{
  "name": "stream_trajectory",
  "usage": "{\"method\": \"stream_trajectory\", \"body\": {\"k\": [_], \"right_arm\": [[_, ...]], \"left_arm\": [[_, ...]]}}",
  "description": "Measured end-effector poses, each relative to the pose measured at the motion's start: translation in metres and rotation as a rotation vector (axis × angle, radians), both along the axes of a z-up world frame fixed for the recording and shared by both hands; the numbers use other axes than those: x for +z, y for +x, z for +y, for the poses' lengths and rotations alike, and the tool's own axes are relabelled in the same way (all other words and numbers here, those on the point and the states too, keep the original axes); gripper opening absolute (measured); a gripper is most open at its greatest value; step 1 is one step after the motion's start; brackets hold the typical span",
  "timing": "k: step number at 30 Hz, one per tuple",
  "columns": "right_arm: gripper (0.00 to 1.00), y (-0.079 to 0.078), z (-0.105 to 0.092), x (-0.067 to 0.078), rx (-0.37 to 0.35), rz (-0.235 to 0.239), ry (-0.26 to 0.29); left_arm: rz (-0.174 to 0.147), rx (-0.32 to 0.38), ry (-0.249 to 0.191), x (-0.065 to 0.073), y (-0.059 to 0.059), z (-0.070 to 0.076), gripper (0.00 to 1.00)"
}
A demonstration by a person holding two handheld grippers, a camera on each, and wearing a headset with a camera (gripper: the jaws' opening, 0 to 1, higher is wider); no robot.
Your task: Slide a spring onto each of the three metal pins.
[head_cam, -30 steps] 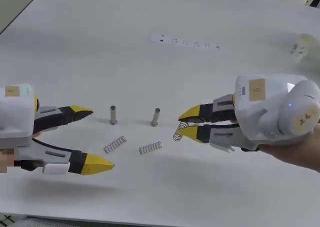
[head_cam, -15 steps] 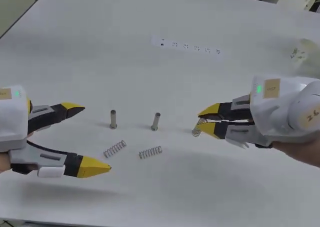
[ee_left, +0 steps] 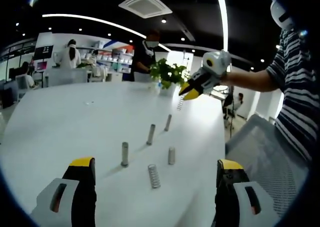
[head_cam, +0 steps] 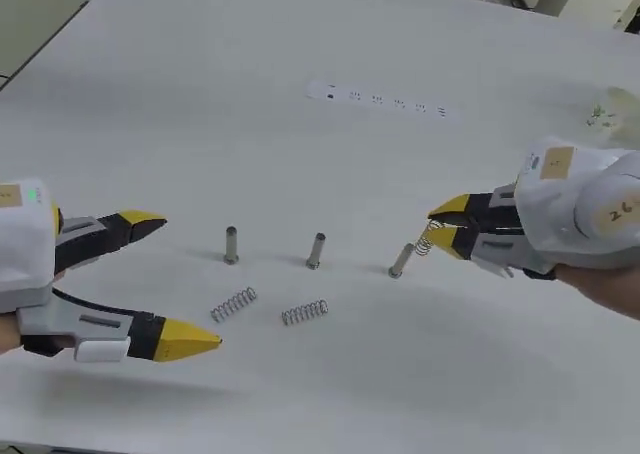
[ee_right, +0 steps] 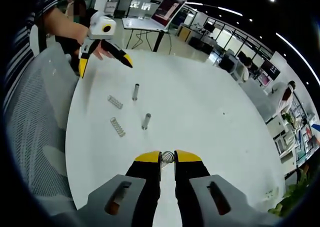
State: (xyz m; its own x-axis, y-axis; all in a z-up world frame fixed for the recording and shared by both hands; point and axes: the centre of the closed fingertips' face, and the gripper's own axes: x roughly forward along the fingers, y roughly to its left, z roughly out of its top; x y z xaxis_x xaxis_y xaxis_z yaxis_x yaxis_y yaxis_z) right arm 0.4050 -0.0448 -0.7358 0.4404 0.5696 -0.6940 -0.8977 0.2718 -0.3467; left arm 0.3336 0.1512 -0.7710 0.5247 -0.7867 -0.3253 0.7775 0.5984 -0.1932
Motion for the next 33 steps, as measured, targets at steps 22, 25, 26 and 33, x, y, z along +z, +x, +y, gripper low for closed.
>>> {"method": "stream_trajectory", "body": {"k": [22, 25, 26, 33], "right_arm": [[0.07, 0.017, 0.0, -0.014, -0.055, 0.036, 0.018], [0.07, 0.018, 0.0, -0.015, -0.059, 0.038, 0.02], [0.07, 0.018, 0.0, -0.015, -0.06, 0.039, 0.025], [0.07, 0.02, 0.001, -0.02, -0.061, 0.042, 0.02]], "left_arm": [[0.015, 0.003, 0.004, -0.003, -0.004, 0.0, 0.98], [0.017, 0.004, 0.005, -0.004, -0.005, 0.001, 0.98], [0.019, 0.004, 0.004, -0.004, -0.005, 0.001, 0.98], [0.028, 0.009, -0.003, -0.004, -0.007, 0.001, 0.98]]}}
